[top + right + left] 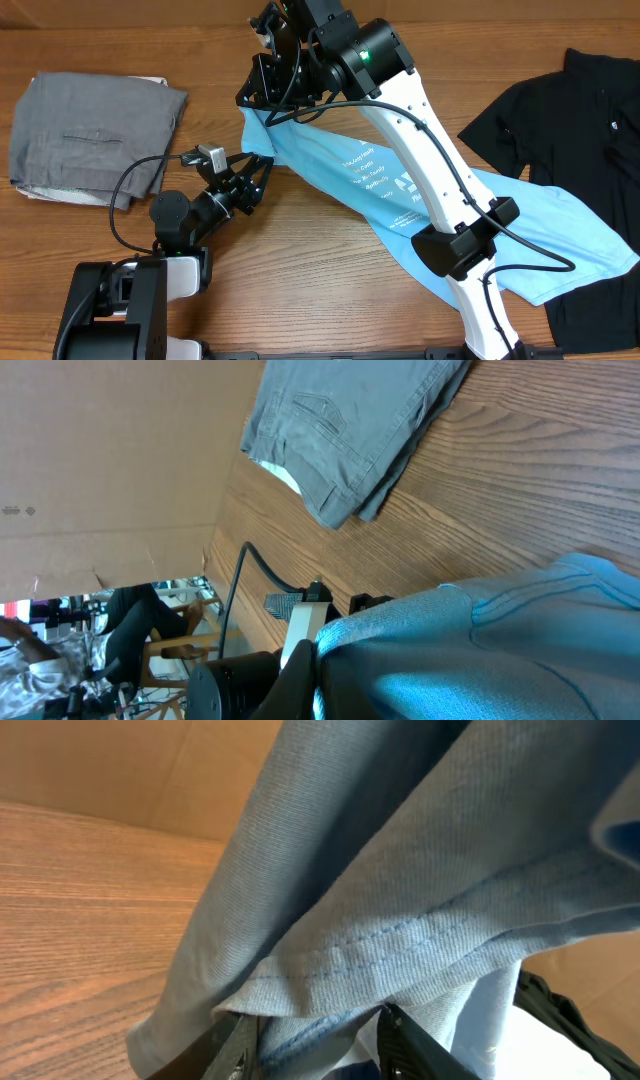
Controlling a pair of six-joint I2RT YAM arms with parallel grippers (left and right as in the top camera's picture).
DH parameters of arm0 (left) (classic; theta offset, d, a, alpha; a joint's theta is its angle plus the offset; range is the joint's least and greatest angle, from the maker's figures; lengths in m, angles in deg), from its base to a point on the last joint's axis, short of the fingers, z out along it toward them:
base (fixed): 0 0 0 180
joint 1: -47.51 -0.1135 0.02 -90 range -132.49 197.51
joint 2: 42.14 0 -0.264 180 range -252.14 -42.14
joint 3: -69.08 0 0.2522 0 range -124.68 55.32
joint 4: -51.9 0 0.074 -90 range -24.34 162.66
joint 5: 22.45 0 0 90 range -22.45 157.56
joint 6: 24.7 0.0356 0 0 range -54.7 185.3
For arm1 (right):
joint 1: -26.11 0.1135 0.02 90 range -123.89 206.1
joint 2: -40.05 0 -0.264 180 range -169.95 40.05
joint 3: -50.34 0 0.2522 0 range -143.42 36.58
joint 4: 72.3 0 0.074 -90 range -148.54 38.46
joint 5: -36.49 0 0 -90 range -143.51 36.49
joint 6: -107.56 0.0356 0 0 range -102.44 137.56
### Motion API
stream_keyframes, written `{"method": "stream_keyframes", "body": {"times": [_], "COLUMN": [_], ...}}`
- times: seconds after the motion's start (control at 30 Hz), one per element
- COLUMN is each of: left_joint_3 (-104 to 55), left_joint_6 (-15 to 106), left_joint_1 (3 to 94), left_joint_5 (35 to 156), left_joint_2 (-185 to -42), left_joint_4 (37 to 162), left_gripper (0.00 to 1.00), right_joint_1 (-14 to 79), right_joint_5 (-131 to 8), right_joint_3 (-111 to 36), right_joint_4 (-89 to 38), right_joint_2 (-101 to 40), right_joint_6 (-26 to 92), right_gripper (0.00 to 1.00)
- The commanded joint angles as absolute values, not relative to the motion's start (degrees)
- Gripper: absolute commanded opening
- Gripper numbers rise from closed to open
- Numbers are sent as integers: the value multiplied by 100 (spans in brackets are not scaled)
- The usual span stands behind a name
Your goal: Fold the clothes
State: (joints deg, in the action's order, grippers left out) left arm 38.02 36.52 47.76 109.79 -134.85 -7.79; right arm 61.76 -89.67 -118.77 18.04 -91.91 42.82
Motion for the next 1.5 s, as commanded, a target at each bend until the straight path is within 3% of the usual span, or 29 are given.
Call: {"method": "stream_keyframes", "body": {"times": [0.0,0.17,0.27,0.7,1.1,1.43,1.47], "left_joint_3": [3715,3710,3680,3638,3640,3715,3741], "left_joint_6": [3722,4067,4070,4067,3160,1748,1676], "left_joint_1": [4757,4761,4761,4759,4737,4232,4169], "left_joint_5": [11089,11038,11043,11495,13124,13174,13174], "left_joint_2": [-13505,-13505,-13505,-13505,-13502,-13502,-13502], "left_joint_4": [-699,-517,-526,-867,-1516,-1033,-1011], "left_gripper": [43,49,48,5,4,4,4], "right_joint_1": [6172,6172,6172,6170,6170,6170,6172], "right_joint_5": [-9050,-9050,-9050,-9046,-8895,-8521,-8504], "right_joint_3": [-11949,-11949,-11949,-11949,-11949,-11943,-11943], "right_joint_4": [1786,1804,1800,1806,1826,1734,1695], "right_joint_2": [-9099,-9099,-9099,-9099,-9099,-9101,-9101], "right_joint_6": [4269,4269,4269,4266,4266,4273,4273], "right_gripper": [4,4,4,4,4,4,9]}}
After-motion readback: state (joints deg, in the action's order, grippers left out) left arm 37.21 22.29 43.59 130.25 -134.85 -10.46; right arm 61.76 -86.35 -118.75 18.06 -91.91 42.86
